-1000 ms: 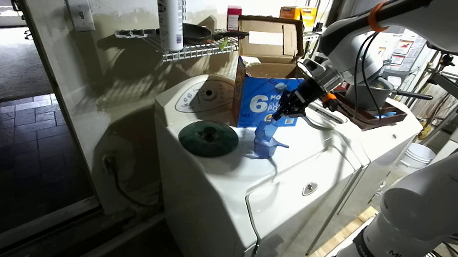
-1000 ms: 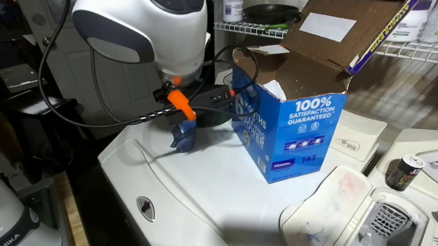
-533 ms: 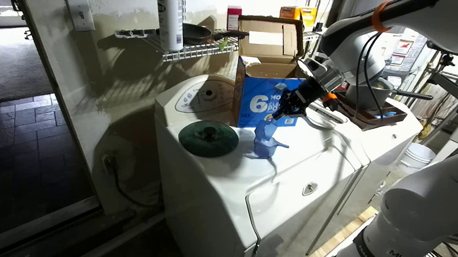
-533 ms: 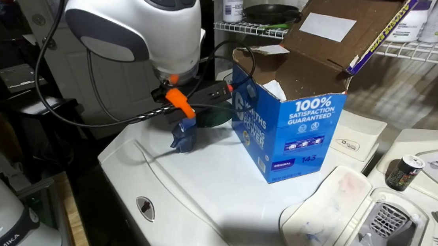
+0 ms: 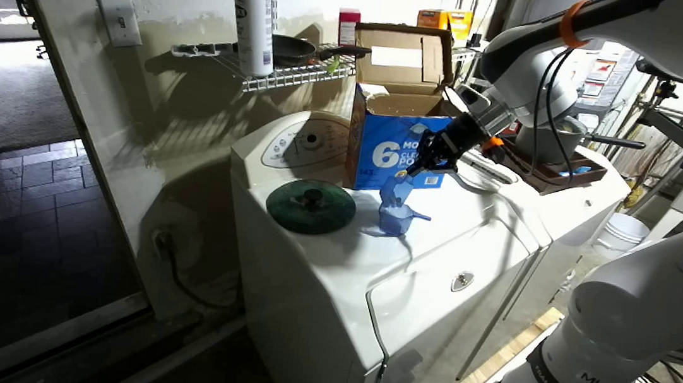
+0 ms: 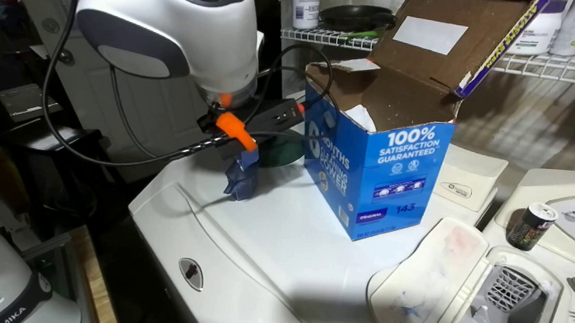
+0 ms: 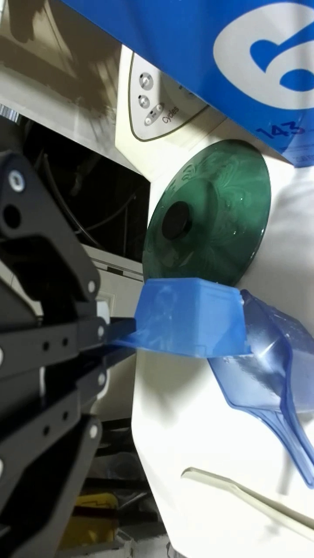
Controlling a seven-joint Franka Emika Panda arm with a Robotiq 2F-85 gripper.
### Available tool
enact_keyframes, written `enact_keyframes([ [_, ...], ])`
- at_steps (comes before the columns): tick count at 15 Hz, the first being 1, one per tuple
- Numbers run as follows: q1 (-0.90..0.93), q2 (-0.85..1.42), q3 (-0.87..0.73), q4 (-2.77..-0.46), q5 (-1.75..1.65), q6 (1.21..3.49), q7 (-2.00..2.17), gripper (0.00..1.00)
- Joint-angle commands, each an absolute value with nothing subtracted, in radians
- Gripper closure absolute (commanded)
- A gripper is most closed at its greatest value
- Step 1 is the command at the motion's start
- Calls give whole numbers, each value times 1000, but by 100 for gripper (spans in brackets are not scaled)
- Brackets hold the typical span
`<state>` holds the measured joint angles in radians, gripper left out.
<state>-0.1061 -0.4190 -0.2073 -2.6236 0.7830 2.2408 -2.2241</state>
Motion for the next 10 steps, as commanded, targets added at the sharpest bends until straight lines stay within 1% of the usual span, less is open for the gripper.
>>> enact_keyframes([
  [1,-93,-462,-209,-2658,775,2273,-2252,98],
  [10,-90,-484,-210,-2674,775,2280,-2287,98],
])
